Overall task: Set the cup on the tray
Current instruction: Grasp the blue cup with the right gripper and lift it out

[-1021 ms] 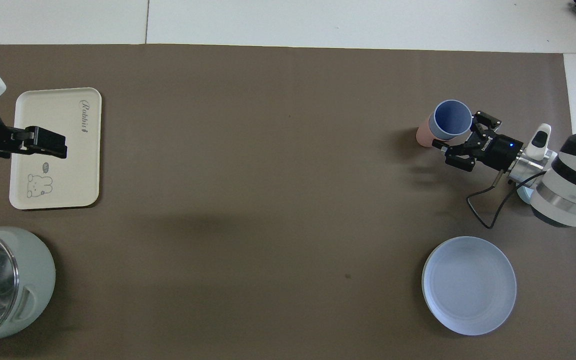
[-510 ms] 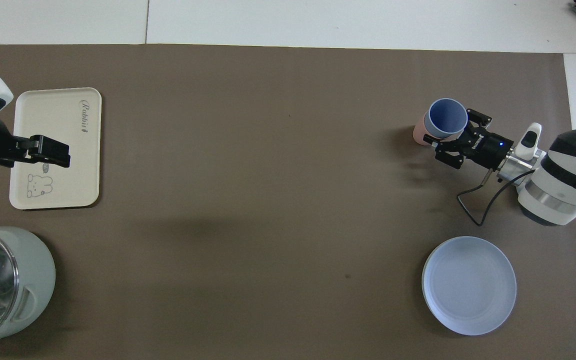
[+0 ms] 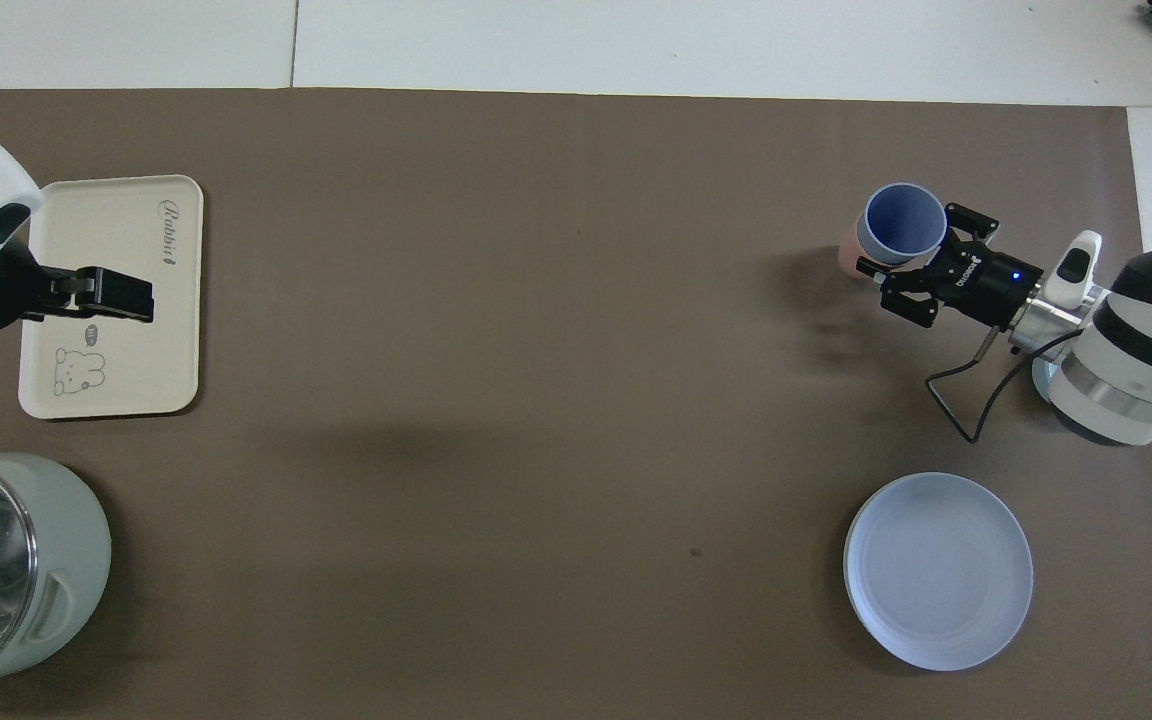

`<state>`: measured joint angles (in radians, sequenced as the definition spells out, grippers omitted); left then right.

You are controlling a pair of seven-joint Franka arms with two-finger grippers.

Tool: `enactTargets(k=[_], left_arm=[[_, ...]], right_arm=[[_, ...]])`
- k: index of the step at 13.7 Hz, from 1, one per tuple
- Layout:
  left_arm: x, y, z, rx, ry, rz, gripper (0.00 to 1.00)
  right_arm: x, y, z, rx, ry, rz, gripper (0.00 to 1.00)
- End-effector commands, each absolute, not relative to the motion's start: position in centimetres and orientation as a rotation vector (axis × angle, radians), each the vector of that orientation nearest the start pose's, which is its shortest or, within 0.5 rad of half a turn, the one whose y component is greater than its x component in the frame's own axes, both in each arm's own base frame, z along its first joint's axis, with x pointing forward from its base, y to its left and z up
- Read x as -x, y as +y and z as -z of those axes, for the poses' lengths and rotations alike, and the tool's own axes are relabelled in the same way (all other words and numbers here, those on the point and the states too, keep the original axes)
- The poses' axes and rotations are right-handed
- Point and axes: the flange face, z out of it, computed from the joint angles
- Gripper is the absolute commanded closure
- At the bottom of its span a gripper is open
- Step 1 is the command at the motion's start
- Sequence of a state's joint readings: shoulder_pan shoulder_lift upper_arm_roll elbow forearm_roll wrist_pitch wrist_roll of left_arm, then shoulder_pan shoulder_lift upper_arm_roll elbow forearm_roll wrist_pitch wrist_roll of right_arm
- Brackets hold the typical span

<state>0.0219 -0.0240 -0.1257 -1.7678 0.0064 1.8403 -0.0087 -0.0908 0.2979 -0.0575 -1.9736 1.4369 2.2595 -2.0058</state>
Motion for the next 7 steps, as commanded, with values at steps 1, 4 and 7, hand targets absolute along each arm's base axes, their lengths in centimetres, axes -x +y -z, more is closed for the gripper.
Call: enactTargets(k=[1, 4, 7], left_arm=[[-54.7, -6.9, -56.4, 3.139, 0.186, 0.185, 0.0], [-54.5, -9.1, -55.4, 3.338, 0.045, 0.174, 0.0], [-55.8, -13.5, -53.6, 3.498, -0.122, 0.189, 0.0]], right_arm=[[-61.1, -4.3, -39.5, 2.238, -0.988, 1.085, 1.0], [-61.9, -0.4, -43.3, 2.271, -1.042, 0.998, 1.0], [-61.0, 6.6, -47.6, 2.376, -1.126, 0.885, 1.0]])
